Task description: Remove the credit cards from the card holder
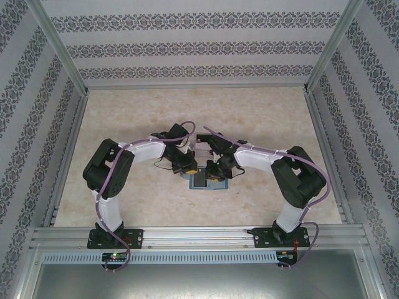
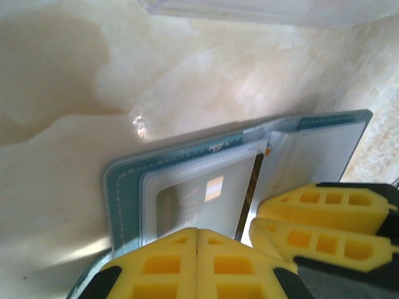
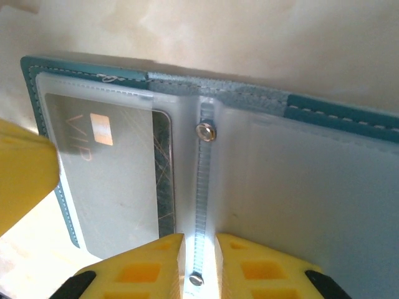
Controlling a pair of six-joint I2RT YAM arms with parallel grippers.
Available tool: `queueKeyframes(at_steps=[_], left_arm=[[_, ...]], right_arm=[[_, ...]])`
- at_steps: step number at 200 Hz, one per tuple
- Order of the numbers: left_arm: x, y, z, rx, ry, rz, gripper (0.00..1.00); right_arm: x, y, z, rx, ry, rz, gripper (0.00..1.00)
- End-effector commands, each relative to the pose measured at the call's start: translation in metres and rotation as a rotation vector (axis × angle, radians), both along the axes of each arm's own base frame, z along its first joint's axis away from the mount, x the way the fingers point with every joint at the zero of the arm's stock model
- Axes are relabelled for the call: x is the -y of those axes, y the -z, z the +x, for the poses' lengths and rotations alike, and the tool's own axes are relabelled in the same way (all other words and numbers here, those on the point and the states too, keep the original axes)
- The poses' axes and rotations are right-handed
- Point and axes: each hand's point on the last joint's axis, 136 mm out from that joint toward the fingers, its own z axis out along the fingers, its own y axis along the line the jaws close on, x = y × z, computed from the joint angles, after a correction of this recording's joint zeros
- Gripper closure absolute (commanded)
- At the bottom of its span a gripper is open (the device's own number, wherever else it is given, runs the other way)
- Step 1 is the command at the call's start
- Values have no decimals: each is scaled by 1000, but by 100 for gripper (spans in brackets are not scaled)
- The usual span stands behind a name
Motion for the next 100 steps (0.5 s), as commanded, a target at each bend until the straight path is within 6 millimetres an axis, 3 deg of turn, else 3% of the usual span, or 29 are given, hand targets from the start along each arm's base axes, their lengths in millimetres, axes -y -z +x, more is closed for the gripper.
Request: queueKeyframes(at_steps=[1,51,100], left_arm=[[-8,-10,-3,20,3,12,100],[-9,-13,-6,20,-1,9,100],[-12,-14,-7,27,-6,16,100]], right_arm=[[15,11,4,7,-13,-78,82],[9,16,8,11,-46,-58,90],[-9,17,7,2,-101,-11,91]])
